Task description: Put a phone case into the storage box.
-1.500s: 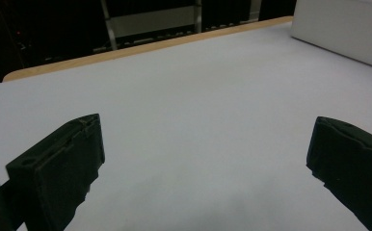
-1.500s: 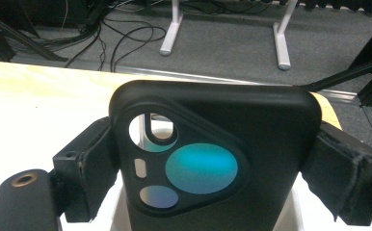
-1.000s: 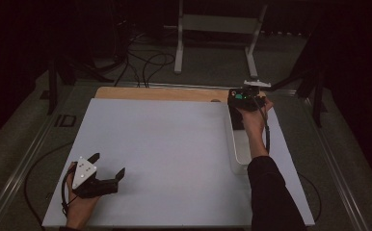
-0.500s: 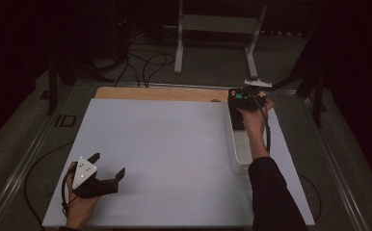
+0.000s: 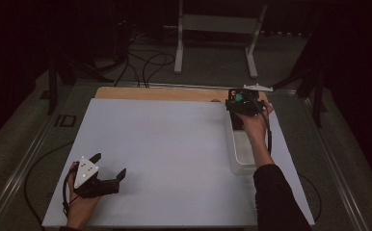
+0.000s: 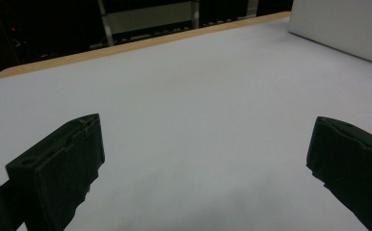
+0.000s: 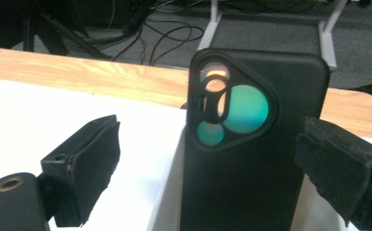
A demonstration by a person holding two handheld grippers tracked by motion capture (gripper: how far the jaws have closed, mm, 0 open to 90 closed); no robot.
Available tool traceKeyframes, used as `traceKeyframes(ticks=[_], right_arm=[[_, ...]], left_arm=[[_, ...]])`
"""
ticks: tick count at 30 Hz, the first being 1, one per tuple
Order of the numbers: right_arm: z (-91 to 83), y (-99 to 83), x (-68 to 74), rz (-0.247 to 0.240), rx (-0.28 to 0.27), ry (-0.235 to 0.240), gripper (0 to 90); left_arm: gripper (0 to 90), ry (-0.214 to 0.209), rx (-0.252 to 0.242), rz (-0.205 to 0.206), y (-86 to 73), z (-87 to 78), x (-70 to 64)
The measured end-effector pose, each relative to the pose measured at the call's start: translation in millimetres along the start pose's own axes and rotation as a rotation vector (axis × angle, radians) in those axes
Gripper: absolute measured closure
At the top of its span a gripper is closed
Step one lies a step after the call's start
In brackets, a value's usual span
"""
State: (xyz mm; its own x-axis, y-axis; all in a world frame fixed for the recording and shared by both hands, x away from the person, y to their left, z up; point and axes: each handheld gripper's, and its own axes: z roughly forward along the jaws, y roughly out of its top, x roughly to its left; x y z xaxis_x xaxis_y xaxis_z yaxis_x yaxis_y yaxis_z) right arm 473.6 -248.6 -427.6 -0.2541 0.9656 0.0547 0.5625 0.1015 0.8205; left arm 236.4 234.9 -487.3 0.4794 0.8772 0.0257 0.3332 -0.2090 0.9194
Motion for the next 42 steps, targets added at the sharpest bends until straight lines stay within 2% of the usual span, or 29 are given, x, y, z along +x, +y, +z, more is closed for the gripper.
traceKeyframes(ticks=[4, 9, 13, 19, 27, 36, 39, 42], right_arm=[[-6.0, -3.4, 2.1, -0.015, -0.005, 0.012, 8.9], [-16.7, -10.9, 5.2, -0.016, -0.023, 0.052, 8.9], [-22.9, -14.9, 7.0, -0.042, -0.024, 0.069, 8.9], [-40.2, -21.8, 12.8, -0.072, -0.057, 0.106, 8.9], [-64.5, -37.6, 18.8, -0.056, -0.119, 0.155, 8.9], [-97.1, -63.6, 27.3, -0.057, -0.192, 0.222, 8.9], [-107.4, -75.1, 30.0, -0.050, -0.209, 0.246, 8.9], [-114.3, -87.8, 32.8, -0.067, -0.210, 0.257, 8.9]], left_arm=[[0.1, 0.000, 0.000, -0.002, -0.1, 0.0, 0.7], [0.1, -0.001, 0.003, -0.001, 0.0, 0.3, 0.2], [0.1, -0.002, 0.004, -0.002, 0.0, 0.6, 0.3], [0.1, -0.002, 0.006, -0.003, 0.0, 1.1, 0.3], [0.1, -0.001, 0.008, -0.004, 0.1, 1.4, 0.5], [0.1, 0.002, 0.006, -0.010, 0.3, 1.0, 2.3], [0.1, 0.001, 0.004, -0.012, 0.5, 0.9, 2.0], [0.1, 0.001, 0.003, -0.014, 0.6, 0.9, 2.1]])
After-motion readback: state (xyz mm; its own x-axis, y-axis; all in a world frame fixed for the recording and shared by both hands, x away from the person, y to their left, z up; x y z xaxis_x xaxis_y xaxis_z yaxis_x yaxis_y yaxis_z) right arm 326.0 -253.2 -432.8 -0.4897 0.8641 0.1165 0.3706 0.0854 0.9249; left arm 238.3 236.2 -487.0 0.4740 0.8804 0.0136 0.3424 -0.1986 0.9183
